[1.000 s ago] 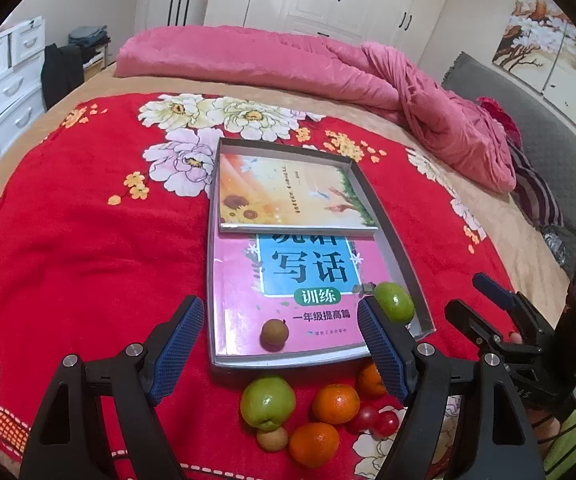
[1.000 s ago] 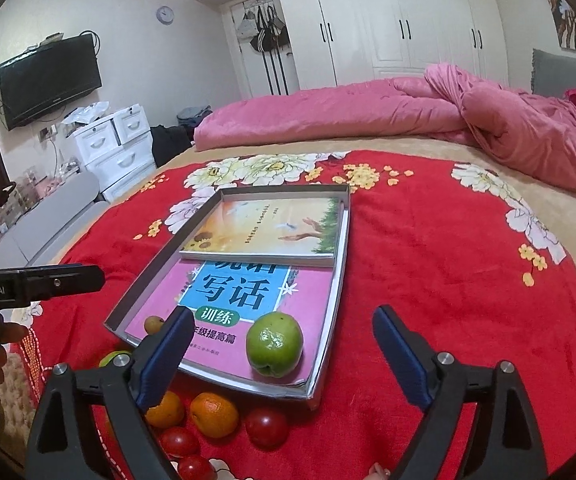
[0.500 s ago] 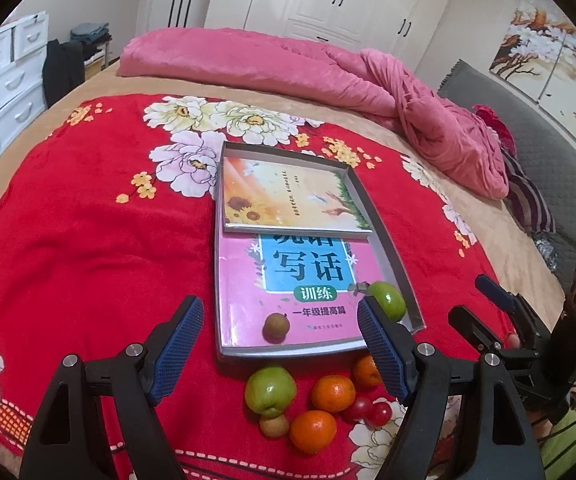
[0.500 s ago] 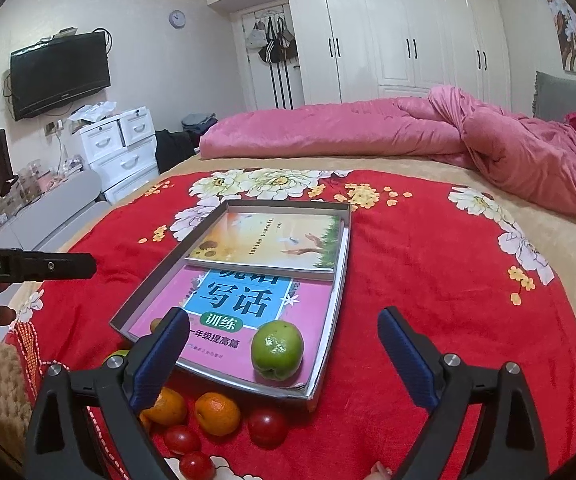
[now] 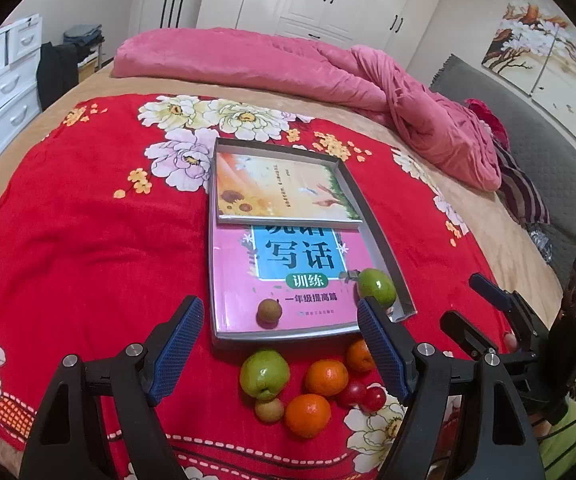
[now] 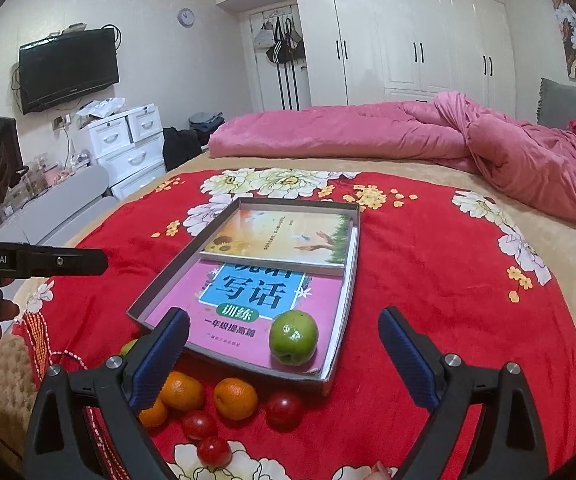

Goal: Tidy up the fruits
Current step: 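Withdraw both open tools from the tray back toward the fruit cluster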

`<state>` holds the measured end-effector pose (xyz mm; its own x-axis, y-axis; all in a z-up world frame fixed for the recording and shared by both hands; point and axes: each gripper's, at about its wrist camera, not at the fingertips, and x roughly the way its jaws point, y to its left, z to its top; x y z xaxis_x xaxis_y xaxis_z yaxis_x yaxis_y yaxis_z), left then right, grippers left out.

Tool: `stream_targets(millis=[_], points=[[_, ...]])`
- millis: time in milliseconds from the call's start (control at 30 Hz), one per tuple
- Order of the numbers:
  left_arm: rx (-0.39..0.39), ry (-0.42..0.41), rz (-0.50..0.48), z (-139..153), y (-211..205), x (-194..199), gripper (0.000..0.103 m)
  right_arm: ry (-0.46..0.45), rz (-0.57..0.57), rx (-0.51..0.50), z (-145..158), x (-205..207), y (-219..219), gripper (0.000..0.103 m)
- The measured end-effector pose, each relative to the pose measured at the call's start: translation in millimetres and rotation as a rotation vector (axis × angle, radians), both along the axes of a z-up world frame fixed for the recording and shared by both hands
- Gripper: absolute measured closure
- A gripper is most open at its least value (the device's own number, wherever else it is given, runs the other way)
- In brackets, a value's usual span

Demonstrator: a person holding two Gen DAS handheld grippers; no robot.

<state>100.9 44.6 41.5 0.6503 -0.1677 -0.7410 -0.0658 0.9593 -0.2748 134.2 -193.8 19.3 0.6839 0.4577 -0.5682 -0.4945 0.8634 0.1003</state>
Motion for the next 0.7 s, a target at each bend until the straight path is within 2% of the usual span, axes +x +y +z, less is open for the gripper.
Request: stream_targets(millis=[700], points=[[0.004, 0.056, -0.012, -12.6, 1.0, -11.4, 0.023, 0.07, 0.052, -0.035, -12.3, -24.0, 14.3, 0.007]])
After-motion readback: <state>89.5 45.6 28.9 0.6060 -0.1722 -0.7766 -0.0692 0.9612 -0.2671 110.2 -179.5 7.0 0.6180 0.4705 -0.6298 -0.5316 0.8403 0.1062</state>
